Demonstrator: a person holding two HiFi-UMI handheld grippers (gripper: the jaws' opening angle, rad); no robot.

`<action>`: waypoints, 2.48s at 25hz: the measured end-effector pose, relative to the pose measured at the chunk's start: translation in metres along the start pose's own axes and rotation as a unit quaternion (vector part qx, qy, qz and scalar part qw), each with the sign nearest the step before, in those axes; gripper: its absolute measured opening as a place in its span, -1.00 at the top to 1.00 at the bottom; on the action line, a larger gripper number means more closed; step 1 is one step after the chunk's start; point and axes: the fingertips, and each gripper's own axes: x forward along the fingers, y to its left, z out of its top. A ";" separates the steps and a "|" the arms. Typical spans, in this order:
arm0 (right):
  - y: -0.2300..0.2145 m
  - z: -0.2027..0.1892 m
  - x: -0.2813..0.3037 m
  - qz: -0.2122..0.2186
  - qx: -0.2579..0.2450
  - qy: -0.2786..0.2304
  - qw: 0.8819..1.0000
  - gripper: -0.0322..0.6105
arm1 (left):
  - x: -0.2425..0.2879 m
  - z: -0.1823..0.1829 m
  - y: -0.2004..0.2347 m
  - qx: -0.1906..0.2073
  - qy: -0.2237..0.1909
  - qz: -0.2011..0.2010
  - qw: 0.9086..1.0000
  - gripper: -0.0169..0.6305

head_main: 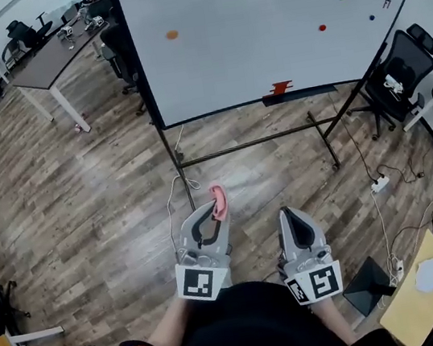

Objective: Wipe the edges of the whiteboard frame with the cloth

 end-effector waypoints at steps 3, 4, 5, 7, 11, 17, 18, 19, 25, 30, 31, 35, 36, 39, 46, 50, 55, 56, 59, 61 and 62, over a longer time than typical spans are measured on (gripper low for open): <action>-0.005 -0.004 0.031 0.003 -0.002 0.001 1.000 0.89 | 0.021 -0.008 0.022 -0.005 -0.002 0.005 1.000 0.81; -0.007 -0.006 0.040 0.003 -0.002 0.002 1.000 0.89 | 0.027 -0.009 0.028 -0.001 -0.005 0.005 1.000 0.81; -0.008 -0.007 0.050 0.003 -0.002 0.003 1.000 0.89 | 0.032 -0.010 0.035 0.005 -0.009 0.003 1.000 0.81; -0.010 -0.009 0.068 0.003 -0.001 0.006 1.000 0.89 | 0.042 -0.010 0.048 0.013 -0.013 0.000 1.000 0.81; -0.009 -0.014 0.101 0.000 -0.001 0.006 1.000 0.89 | 0.056 -0.010 0.078 0.029 -0.026 -0.001 0.999 0.81; 0.004 -0.019 0.151 0.008 -0.002 -0.001 1.000 0.89 | 0.066 -0.014 0.125 0.030 -0.030 0.011 0.999 0.81; 0.008 -0.019 0.158 0.011 -0.004 -0.004 1.000 0.89 | 0.066 -0.014 0.132 0.035 -0.032 0.014 0.999 0.81; 0.012 -0.019 0.164 0.014 -0.006 -0.006 1.000 0.89 | 0.065 -0.014 0.139 0.039 -0.034 0.017 0.999 0.81; 0.027 -0.016 0.194 0.041 -0.009 -0.009 0.999 0.89 | 0.067 -0.011 0.168 0.046 -0.036 0.034 0.998 0.81; 0.029 -0.018 0.220 0.063 -0.007 -0.009 0.998 0.89 | 0.074 -0.013 0.189 0.058 -0.034 0.054 0.996 0.81; 0.030 -0.018 0.226 0.069 -0.007 -0.009 0.998 0.89 | 0.075 -0.012 0.194 0.059 -0.034 0.060 0.996 0.81; 0.028 -0.017 0.255 0.100 -0.006 -0.014 0.995 0.89 | 0.084 -0.010 0.214 0.074 -0.030 0.088 0.993 0.81; 0.027 -0.017 0.263 0.109 -0.004 -0.014 0.994 0.89 | 0.088 -0.010 0.219 0.079 -0.028 0.096 0.992 0.81; 0.025 -0.016 0.284 0.136 -0.003 -0.016 0.991 0.89 | 0.098 -0.005 0.232 0.099 -0.025 0.114 0.988 0.81; 0.018 0.001 0.334 0.176 -0.006 -0.034 0.984 0.89 | 0.120 0.018 0.270 0.148 -0.025 0.150 0.977 0.81; 0.010 0.009 0.362 0.207 -0.016 -0.047 0.977 0.89 | 0.140 0.033 0.290 0.190 -0.019 0.172 0.967 0.81; -0.004 0.021 0.390 0.246 -0.015 -0.067 0.967 0.89 | 0.164 0.061 0.310 0.238 -0.022 0.210 0.948 0.81; -0.006 0.023 0.395 0.253 -0.015 -0.071 0.965 0.89 | 0.168 0.066 0.313 0.245 -0.022 0.217 0.945 0.81; -0.010 0.032 0.404 0.275 -0.018 -0.080 0.958 0.89 | 0.177 0.083 0.322 0.269 -0.022 0.236 0.933 0.81; -0.010 0.037 0.408 0.291 -0.027 -0.088 0.952 0.89 | 0.182 0.098 0.327 0.294 -0.027 0.248 0.923 0.81; -0.010 0.039 0.411 0.297 -0.031 -0.092 0.950 0.89 | 0.184 0.105 0.329 0.305 -0.030 0.254 0.917 0.81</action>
